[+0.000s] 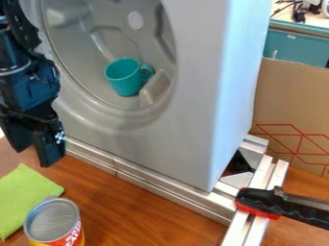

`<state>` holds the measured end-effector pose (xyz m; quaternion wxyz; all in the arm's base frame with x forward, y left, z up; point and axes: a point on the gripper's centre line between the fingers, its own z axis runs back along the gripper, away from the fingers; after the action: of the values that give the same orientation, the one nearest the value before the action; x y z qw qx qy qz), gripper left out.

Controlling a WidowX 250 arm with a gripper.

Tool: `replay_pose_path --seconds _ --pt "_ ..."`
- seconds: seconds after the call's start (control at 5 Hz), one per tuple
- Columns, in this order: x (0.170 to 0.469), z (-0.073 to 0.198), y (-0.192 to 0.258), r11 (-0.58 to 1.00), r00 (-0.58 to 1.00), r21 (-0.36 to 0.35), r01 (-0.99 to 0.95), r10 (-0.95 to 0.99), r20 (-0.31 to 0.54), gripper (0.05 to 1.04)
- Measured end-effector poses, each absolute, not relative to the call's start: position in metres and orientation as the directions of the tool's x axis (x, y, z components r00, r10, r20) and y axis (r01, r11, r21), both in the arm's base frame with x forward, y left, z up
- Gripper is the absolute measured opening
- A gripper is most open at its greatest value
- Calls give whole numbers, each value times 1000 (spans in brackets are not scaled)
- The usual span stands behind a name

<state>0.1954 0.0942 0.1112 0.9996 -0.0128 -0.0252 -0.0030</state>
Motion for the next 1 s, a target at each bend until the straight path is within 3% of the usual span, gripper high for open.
replay_pose_path --seconds 0.2,0.6,0.8,1.0 --pt "195 108 94 999 999 -32 8 -7 38 1000" --pt "257 142 139 992 954 -81 -92 111 278 1001" --pt "280 147 154 961 908 -63 -269 275 317 1000" --pt "304 144 148 937 859 -118 -329 349 375 1000"
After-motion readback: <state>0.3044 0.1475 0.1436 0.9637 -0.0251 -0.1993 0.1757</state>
